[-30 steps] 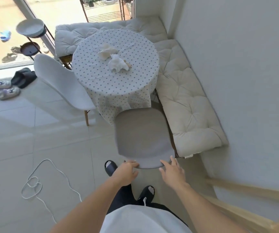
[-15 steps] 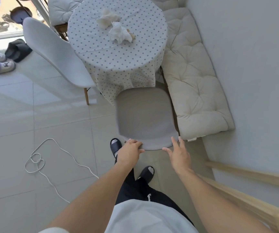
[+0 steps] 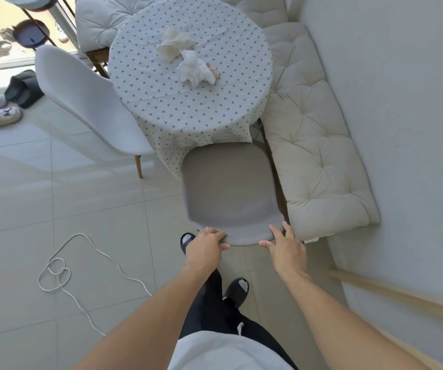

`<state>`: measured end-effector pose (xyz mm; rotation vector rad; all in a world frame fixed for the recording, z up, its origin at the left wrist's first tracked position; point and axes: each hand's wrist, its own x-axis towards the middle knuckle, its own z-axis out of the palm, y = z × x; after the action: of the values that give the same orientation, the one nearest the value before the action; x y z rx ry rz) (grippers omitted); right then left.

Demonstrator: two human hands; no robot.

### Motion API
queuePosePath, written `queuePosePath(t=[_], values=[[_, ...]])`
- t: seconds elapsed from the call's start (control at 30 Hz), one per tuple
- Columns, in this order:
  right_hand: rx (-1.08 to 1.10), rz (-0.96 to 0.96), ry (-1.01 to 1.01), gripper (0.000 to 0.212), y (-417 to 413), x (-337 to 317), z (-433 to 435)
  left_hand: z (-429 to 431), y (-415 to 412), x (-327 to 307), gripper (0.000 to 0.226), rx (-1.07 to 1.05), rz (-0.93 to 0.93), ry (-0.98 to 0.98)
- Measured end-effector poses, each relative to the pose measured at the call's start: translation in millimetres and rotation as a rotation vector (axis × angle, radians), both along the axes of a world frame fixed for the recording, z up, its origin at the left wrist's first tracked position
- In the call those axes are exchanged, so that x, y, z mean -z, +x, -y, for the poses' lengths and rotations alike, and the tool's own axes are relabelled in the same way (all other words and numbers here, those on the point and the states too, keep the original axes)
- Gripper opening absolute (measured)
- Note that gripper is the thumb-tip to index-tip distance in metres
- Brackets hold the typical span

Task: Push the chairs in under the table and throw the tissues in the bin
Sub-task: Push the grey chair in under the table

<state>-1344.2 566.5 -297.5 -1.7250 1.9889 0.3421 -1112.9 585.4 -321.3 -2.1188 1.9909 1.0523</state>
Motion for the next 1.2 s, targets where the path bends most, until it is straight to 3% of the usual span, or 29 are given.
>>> queuePosePath(t=[0.23,0.6,0.8,1.03,1.2], values=[[-0.003,-0.01,0.014,0.068,28,-5,54,56,28,10,0.03,0.007,-0.002,-0.004],[-0.184,-0.203,0.078,0.068,24,-4,104,107,32,10,0.025,0.243,-0.002,-0.071],[-0.168,-0.223,0.093,0.067,5,1,133,129,13,20,0.032,0.261,-0.041,-0.011],[-0.32,-0.223,0.175,0.064,-13,3,159,131,1,31,0.032,0.279,-0.076,0.018],[-0.486,-0.125,0.222,0.072,-29,6,170,139,2,29,0.047,0.259,-0.093,0.215]])
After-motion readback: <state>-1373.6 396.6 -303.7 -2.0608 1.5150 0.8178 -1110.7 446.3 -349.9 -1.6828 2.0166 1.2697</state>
